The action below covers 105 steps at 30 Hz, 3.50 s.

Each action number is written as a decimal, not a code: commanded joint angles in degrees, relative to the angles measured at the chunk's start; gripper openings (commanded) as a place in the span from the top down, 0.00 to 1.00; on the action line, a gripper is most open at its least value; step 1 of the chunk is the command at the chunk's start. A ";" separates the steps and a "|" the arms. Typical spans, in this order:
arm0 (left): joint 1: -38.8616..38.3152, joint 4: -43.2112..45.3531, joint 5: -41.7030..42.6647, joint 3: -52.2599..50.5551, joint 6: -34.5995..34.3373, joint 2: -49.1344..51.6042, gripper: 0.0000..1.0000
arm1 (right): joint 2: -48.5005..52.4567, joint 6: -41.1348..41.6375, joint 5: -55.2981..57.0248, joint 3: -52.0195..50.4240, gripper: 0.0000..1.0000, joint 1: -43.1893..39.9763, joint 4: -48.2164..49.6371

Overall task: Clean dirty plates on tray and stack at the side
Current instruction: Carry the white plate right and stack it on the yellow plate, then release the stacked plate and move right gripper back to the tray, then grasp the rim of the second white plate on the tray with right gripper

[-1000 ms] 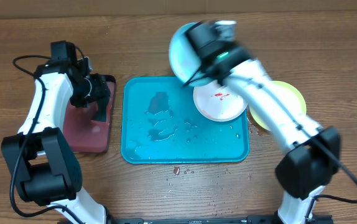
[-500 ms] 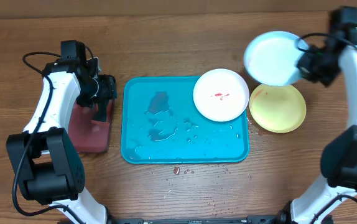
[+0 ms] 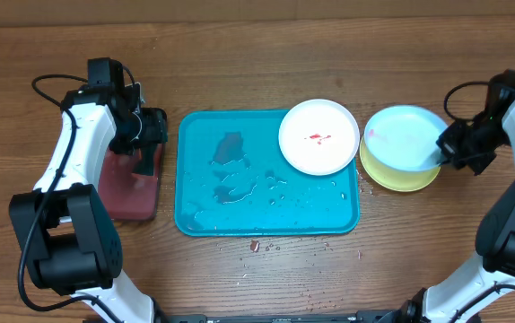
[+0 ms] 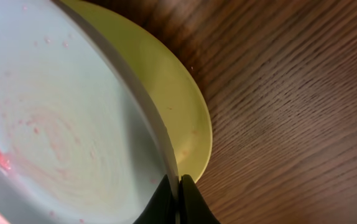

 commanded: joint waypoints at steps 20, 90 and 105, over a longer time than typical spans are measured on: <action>-0.04 0.00 -0.83 0.37 1.11 0.22 0.30 | -2.05 -15.43 -13.42 -2.23 0.36 12.26 13.62; -0.04 -0.39 -0.83 0.37 1.11 0.22 0.30 | 6.73 -10.43 -8.02 -3.87 0.78 31.63 16.92; -0.04 -0.42 -0.83 0.37 1.11 0.22 0.30 | 6.75 -7.17 -7.80 -4.15 0.96 37.24 17.31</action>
